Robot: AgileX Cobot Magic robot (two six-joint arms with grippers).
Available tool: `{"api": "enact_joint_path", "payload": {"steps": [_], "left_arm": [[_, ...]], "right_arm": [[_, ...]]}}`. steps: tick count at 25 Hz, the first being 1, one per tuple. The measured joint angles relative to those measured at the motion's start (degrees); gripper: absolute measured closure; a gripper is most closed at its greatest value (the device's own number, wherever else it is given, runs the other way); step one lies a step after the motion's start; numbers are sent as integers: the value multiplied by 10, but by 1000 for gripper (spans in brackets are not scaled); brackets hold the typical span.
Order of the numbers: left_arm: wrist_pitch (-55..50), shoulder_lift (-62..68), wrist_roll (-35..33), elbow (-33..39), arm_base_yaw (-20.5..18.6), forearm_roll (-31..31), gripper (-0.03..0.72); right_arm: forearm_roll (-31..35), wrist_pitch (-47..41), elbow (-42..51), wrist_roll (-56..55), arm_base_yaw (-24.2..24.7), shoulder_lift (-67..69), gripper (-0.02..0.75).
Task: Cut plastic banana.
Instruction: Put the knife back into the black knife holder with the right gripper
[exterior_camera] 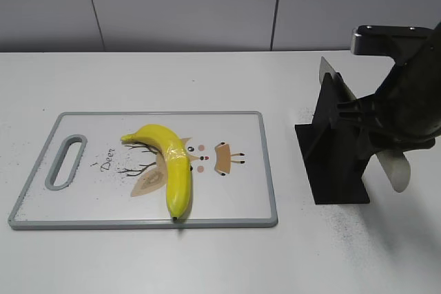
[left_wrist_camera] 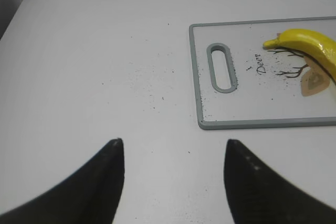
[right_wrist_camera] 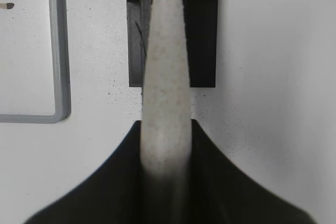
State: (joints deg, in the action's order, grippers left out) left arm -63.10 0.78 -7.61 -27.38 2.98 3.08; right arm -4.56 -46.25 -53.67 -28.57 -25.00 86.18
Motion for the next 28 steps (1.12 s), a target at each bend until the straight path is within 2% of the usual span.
{"api": "enact_joint_path", "payload": {"steps": [2, 3, 7, 8, 10, 17, 23, 28], "left_arm": [[0, 0, 0, 0, 0, 0, 124], [0, 0, 0, 0, 0, 0, 124], [0, 0, 0, 0, 0, 0, 124], [0, 0, 0, 0, 0, 0, 124], [0, 0, 0, 0, 0, 0, 124], [0, 0, 0, 0, 0, 0, 126], [0, 0, 0, 0, 0, 0, 126], [0, 0, 0, 0, 0, 0, 126]], "right_arm": [[0, 0, 0, 1, 0, 0, 549], [0, 1, 0, 1, 0, 1, 496], [0, 4, 0, 18, 0, 1, 206], [2, 4, 0, 28, 0, 1, 150], [6, 3, 0, 49, 0, 1, 97], [20, -50, -5, 109, 0, -59, 78], [52, -89, 8, 189, 0, -214, 92], [54, -96, 78, 259, 0, -368, 139]]}}
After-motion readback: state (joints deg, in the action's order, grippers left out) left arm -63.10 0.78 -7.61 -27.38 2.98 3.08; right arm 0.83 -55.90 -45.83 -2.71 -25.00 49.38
